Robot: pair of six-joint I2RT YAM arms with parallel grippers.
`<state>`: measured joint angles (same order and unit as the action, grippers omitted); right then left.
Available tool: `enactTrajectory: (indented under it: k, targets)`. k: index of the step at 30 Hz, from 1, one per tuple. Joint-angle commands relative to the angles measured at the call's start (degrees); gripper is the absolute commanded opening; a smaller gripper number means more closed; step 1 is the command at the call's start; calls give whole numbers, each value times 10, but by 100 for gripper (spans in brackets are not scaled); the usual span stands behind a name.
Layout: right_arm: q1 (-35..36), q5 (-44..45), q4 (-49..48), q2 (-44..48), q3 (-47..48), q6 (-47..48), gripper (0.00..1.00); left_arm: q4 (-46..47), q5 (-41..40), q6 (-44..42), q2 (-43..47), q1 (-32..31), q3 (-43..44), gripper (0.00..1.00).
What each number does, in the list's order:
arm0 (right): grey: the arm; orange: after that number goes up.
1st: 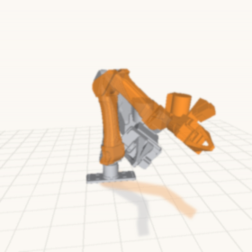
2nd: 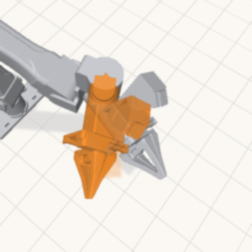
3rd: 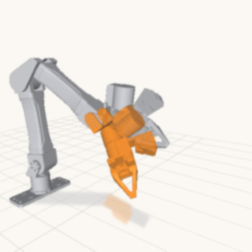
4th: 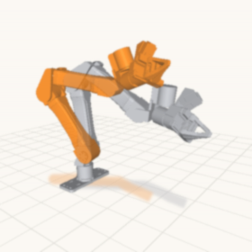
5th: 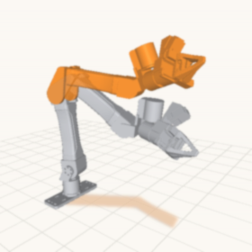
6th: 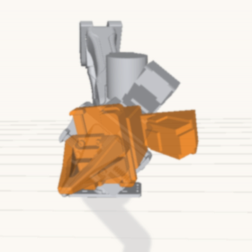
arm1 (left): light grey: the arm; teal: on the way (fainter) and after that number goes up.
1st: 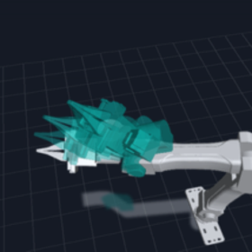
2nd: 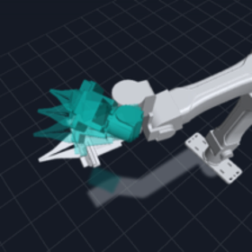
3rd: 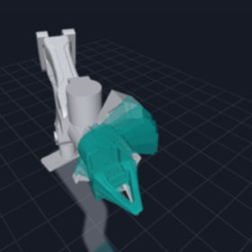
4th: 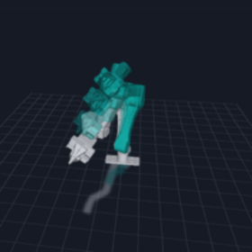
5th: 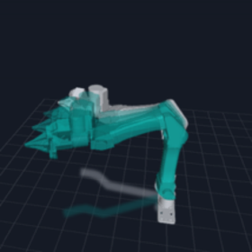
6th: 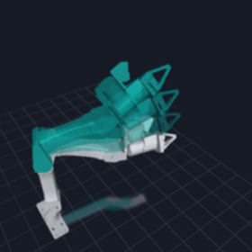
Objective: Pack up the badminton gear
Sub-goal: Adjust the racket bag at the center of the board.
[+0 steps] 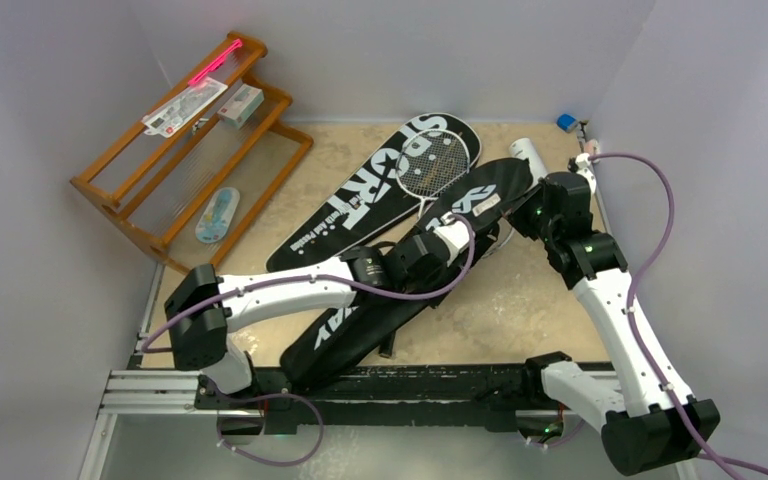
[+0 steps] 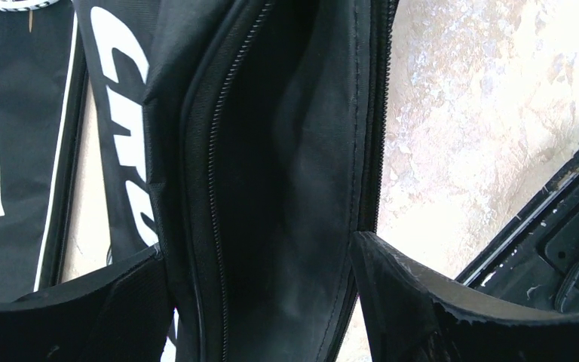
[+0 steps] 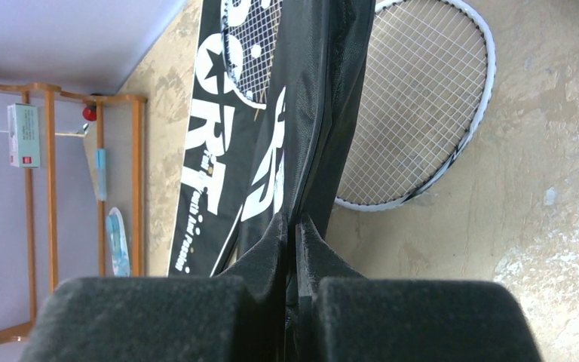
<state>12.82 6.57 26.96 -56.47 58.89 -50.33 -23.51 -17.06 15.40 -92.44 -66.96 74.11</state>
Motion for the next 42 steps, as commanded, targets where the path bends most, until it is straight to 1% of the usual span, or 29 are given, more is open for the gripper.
enactTrajectory:
  k: [1,7,11,13,14,15,16,17,19,20,21,22,25,26,27,28,29,30,31,35,39,42]
  targets:
    - [12,-59,14,16,5,-20,0,34,-27,-4,-22,-26,25,77]
    - [12,-53,23,16,12,-22,0,35,-66,-10,-31,-52,25,77]
    - [12,-56,26,16,13,-25,0,29,-91,-15,-34,-66,25,79]
    - [12,-59,29,16,15,-25,0,21,-112,-11,-37,-68,25,77]
    - [12,-60,30,18,15,-25,0,15,-127,-6,-40,-68,26,71]
    - [12,-60,29,19,15,-24,0,6,-147,1,-42,-68,29,61]
    - [12,-61,29,21,15,-25,0,-5,-168,10,-46,-68,32,48]
    - [12,-62,29,22,14,-25,0,-18,-196,20,-47,-68,36,32]
    - [12,-65,31,23,12,-20,0,-38,-234,33,-45,-68,40,8]
    - [12,-62,33,24,12,-15,0,-41,-241,34,-41,-67,40,0]
    - [12,-59,33,25,11,-9,0,-40,-240,31,-35,-66,40,0]
    - [12,-57,32,27,9,-1,2,-37,-227,26,-26,-62,38,0]
    - [12,-60,22,38,0,35,11,-25,-154,16,9,-37,27,0]
    - [12,-64,17,44,-4,56,21,-22,-119,13,25,-16,24,0]
    - [12,-65,10,51,-9,75,27,-21,-78,13,39,2,21,0]
    - [12,-81,-3,63,-18,97,32,-19,-23,12,54,22,17,0]
    - [12,-92,-16,81,-30,115,39,-16,10,9,74,39,13,0]
    - [12,-100,-31,95,-45,127,45,-12,35,5,86,54,8,0]
    - [12,-107,-44,112,-59,134,47,-10,50,0,95,64,5,0]
    - [12,-125,-87,173,-111,154,48,-7,61,-39,111,77,-2,0]
    - [12,-113,-122,224,-163,159,45,52,66,-79,118,78,-41,0]
    - [11,-110,-145,233,-195,158,42,90,91,-80,120,78,-69,0]
